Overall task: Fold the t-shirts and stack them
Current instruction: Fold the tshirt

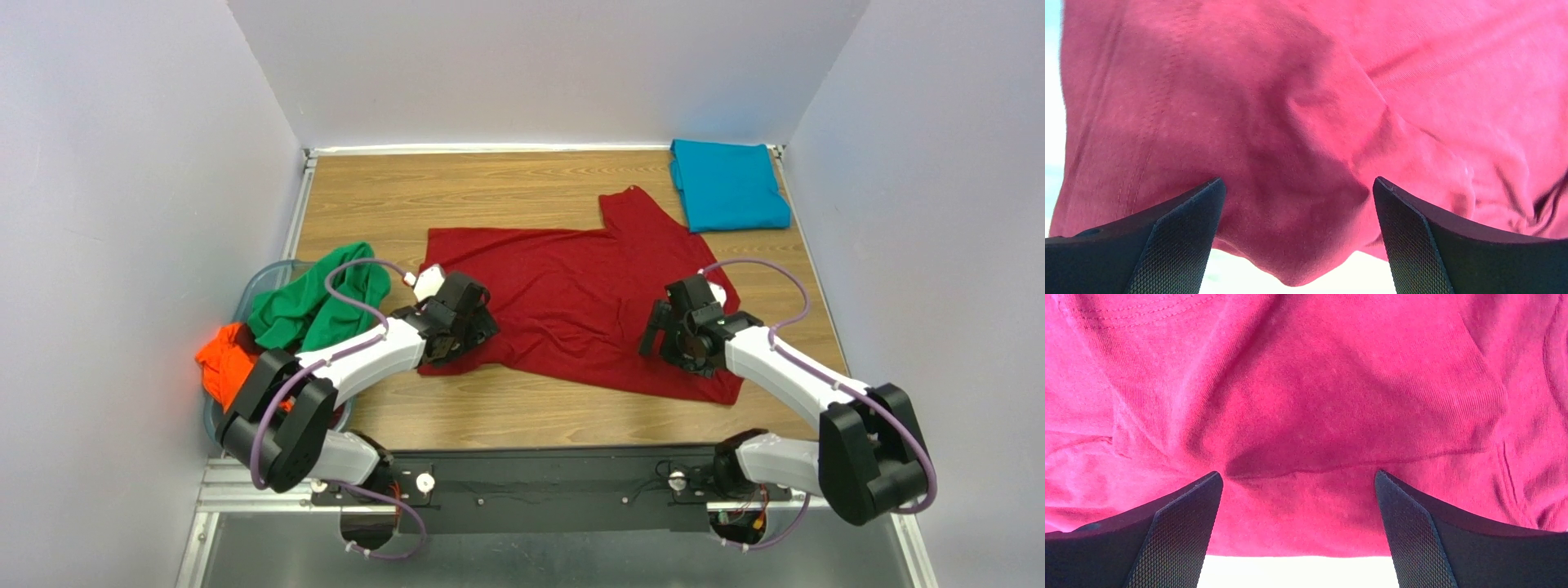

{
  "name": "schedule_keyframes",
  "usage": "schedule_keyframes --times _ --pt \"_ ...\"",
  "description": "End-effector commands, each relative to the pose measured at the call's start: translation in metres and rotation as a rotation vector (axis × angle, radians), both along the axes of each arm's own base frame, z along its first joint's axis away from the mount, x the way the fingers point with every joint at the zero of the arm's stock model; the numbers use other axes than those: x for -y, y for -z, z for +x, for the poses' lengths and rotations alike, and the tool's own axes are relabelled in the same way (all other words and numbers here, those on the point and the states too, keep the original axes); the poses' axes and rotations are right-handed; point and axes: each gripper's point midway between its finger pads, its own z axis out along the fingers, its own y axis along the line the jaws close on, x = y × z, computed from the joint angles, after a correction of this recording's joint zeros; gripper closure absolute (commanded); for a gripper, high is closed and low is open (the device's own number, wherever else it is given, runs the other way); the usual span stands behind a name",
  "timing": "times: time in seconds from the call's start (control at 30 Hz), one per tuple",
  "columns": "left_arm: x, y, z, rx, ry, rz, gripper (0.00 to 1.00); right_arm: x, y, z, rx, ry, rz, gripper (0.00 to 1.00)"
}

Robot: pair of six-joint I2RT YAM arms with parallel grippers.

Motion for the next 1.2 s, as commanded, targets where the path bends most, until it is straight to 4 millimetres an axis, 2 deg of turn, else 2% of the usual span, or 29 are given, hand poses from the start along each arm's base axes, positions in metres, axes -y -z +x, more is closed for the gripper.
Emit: schedule_keyframes --times 0.0,0.03,0.13,0.17,0.27,0.37,0.43,0.57,0.7,0.83,0.87,0.97,1.0,1.1,1.17 --pt "-0.035 0.026 -0.054 -0.203 -0.122 0.119 0.02 0.009 -0.003 -0.022 -0.053 0.073 0.001 0.0" --pt "-0.042 0.027 -0.062 -0.225 -0.146 0.145 0.02 0.012 -0.014 -0.017 -0.009 0.082 -0.011 0.0" --pt "-0.05 0.022 -0.071 -0.223 -0.177 0.154 0.02 0.022 -0.03 -0.011 0.05 0.114 -0.045 0.0" --pt "-0.046 0.017 -0.072 -0.201 -0.168 0.126 0.02 0.023 -0.042 -0.006 0.089 0.124 -0.037 0.0" --pt "-0.04 0.015 -0.08 -0.196 -0.154 0.077 0.02 0.022 -0.056 -0.002 0.136 0.109 -0.029 0.0" --pt "-0.034 0.003 -0.084 -0.171 -0.121 0.049 0.02 0.02 -0.075 0.004 0.19 0.064 -0.026 0.0" --pt "-0.028 -0.011 -0.081 -0.135 -0.111 0.033 0.02 0.018 -0.085 0.006 0.22 0.046 -0.011 0.0" --pt "-0.037 -0.031 -0.071 -0.073 -0.147 0.078 0.02 0.015 -0.094 0.008 0.245 0.031 0.004 0.0" --pt "-0.035 -0.053 -0.045 0.015 -0.146 0.12 0.02 0.005 -0.084 0.011 0.216 -0.004 0.033 0.0" --pt "-0.029 -0.081 -0.012 0.128 -0.142 0.169 0.02 -0.007 -0.082 0.031 0.267 0.006 0.077 0.0" --pt "-0.026 -0.096 0.002 0.178 -0.149 0.182 0.02 -0.008 -0.074 0.032 0.257 0.009 0.079 0.0" --pt "-0.021 -0.127 0.028 0.302 -0.175 0.173 0.02 -0.008 -0.066 0.041 0.267 0.057 0.087 0.0" --pt "-0.021 -0.133 0.032 0.327 -0.183 0.166 0.02 -0.007 -0.055 0.039 0.24 0.062 0.076 0.0" --pt "-0.015 -0.152 0.046 0.415 -0.183 0.129 0.02 -0.002 -0.04 0.037 0.213 0.086 0.053 0.0" --pt "-0.015 -0.157 0.052 0.444 -0.177 0.122 0.02 -0.002 -0.021 0.024 0.153 0.105 0.062 0.0"
